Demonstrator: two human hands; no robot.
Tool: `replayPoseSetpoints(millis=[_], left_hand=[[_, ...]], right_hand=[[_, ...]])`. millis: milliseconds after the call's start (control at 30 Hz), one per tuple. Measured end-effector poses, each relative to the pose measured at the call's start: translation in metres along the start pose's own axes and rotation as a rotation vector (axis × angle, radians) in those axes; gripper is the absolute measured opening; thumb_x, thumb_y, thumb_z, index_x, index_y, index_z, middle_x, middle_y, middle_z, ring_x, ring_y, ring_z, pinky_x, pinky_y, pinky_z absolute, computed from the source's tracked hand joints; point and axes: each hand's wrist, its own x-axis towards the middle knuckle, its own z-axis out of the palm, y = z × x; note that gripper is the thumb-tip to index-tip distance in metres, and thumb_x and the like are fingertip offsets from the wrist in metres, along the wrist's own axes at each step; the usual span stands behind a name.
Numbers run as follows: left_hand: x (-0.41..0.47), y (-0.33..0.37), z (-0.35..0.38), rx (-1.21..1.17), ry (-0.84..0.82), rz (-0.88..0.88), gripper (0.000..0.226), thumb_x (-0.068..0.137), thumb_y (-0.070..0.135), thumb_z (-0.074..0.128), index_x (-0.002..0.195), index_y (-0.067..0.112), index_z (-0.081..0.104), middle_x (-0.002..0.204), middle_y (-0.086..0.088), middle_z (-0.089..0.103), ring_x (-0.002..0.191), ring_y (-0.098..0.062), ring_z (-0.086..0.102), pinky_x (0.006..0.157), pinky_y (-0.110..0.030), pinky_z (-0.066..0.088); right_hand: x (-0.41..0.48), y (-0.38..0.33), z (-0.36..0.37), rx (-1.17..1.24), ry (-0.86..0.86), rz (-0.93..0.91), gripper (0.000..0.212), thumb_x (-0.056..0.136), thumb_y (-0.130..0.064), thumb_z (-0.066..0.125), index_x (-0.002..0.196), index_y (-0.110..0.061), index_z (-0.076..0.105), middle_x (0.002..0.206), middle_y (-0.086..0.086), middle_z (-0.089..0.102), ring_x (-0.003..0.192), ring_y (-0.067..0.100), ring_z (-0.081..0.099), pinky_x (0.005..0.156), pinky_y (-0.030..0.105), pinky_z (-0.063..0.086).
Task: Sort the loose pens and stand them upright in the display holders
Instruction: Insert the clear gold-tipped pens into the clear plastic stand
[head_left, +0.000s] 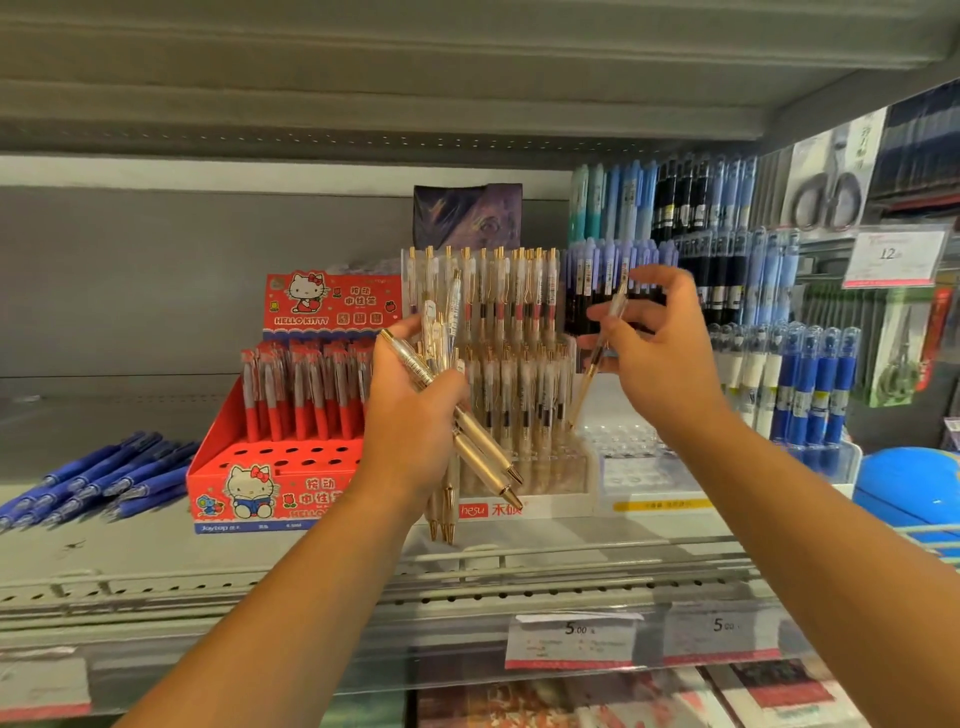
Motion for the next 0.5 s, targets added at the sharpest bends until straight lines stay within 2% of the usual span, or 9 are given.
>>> replayPoseSetpoints(millis=[100,233,367,500], left_hand=[[0.000,0.000,0.000,-0.004,-0.008,0.010,0.053,0.085,-0.003,0.056,0.109,0.044,0.051,0.092,0.002,0.061,0.077,-0.017,0.058,0.066,-0.036,0.047],[0.001,-0.002,-0.002,-0.007,-0.007,0.015,0.053,0.085,-0.004,0.056,0.116,0.038,0.051,0.087,0.005,0.061,0.073,-0.013,0.058,0.063,-0.033,0.047],[0.001,-0.002,-0.003,0.001,-0.011,0.021,0.053,0.085,-0.005,0.057,0.114,0.039,0.051,0.086,0.003,0.060,0.072,-0.015,0.056,0.062,-0.032,0.047],[0.001,-0.002,-0.004,0.000,-0.017,0.015,0.053,0.085,-0.005,0.056,0.113,0.040,0.052,0.086,0.002,0.060,0.070,-0.014,0.056,0.060,-0.032,0.048]], right_hand=[[-0.002,0.013,0.002,-0.044,-0.018,-0.010,0.029,0.099,-0.003,0.051,0.112,-0.028,0.044,0.102,-0.004,0.069,0.090,0.013,0.070,0.080,0.046,0.060],[-0.002,0.019,0.006,-0.035,-0.023,-0.017,0.032,0.099,-0.005,0.053,0.109,-0.035,0.048,0.099,-0.006,0.068,0.091,0.010,0.068,0.079,0.045,0.061],[-0.003,0.018,0.008,-0.072,-0.100,-0.041,0.038,0.098,-0.004,0.054,0.104,-0.041,0.049,0.102,0.006,0.062,0.097,0.027,0.066,0.077,0.051,0.060],[-0.006,0.025,0.010,-0.172,-0.151,-0.005,0.033,0.095,-0.006,0.060,0.105,-0.037,0.052,0.095,0.002,0.060,0.091,0.023,0.065,0.070,0.039,0.062]])
